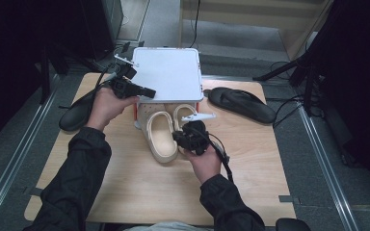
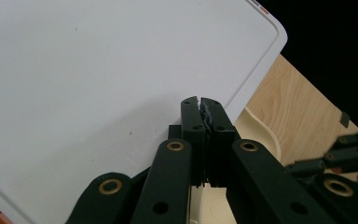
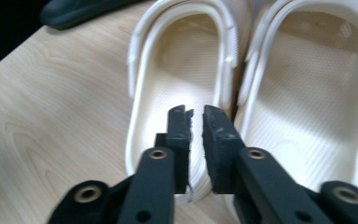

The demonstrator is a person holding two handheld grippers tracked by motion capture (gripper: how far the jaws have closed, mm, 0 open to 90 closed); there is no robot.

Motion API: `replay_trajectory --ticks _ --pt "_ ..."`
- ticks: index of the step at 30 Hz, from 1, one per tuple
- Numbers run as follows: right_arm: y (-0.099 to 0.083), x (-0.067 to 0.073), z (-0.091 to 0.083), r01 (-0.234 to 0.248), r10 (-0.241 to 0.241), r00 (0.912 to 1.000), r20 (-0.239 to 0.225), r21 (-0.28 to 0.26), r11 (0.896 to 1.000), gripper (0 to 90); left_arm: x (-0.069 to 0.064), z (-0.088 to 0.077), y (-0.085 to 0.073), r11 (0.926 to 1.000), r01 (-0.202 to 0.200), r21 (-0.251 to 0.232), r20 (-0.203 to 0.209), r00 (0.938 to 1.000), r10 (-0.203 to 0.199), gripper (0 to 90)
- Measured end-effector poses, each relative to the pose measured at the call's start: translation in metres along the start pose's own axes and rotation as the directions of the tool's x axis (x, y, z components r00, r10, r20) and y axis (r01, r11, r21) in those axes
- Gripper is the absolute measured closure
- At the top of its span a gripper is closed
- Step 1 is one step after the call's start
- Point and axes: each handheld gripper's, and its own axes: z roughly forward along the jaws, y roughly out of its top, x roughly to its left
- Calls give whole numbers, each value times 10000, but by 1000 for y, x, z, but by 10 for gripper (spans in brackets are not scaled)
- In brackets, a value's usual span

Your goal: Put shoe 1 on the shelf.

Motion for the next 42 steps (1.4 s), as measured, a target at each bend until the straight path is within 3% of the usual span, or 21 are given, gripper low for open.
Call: replay_trajectory --ticks 6,14,19,35,42 --pt "-26 9 -2 -47 43 9986 -533 -69 10000 900 0 0 0 10000 10 -3 -35 10000 -10 895" --pt "-59 17 5 290 -295 9959 -858 -72 9996 900 0 0 0 10000 -18 4 -33 10000 18 894" --pt "-74 15 16 254 -222 9951 -963 326 9991 900 0 0 0 10000 -36 3 -15 10000 36 894" --pt "-74 12 25 206 -166 9960 -874 449 9988 900 0 0 0 10000 -33 -6 13 10000 33 891" --pt "-70 14 25 51 -34 9961 -879 187 9998 900 0 0 -1 10000 -39 -23 5 10000 39 885"
